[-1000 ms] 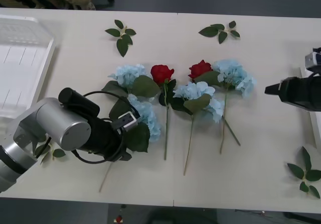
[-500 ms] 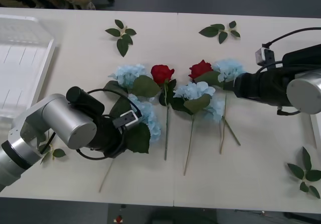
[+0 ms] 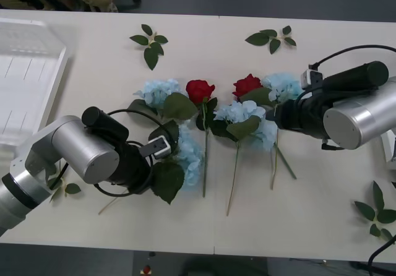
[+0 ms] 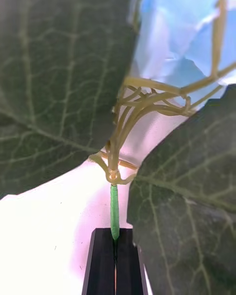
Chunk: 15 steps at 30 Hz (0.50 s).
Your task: Put the red flowers into the right box and the blue flowers into the left box
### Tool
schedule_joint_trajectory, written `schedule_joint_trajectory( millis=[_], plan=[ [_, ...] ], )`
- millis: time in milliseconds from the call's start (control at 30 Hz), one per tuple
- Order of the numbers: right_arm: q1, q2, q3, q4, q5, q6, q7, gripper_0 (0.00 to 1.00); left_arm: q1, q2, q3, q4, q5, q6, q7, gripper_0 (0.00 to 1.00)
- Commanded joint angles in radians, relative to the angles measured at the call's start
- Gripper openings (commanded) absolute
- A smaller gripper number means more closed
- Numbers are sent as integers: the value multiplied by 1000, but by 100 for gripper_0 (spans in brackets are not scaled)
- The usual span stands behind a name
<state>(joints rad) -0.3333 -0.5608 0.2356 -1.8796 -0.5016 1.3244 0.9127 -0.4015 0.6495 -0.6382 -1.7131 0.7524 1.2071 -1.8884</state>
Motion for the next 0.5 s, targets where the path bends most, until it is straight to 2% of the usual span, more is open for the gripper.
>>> schedule_joint_trajectory(
  millis=[33, 200, 300, 500],
  plan=[
    [-20, 7, -12, 30, 2, -53, -40, 100, -25, 2, 3, -11, 10, -4, -12, 0],
    [-32, 7, -12, 57, 0, -62, -37, 100, -22, 48, 28, -63, 27, -4, -2, 0],
    [-35, 7, -12, 63, 0, -65, -35, 100, -20, 105, 74, -146, 38, 5, 11, 0],
    [-62, 19, -7, 115, -5, -93, -34, 100, -17, 194, 233, -326, 62, 157, 34, 0]
  ],
)
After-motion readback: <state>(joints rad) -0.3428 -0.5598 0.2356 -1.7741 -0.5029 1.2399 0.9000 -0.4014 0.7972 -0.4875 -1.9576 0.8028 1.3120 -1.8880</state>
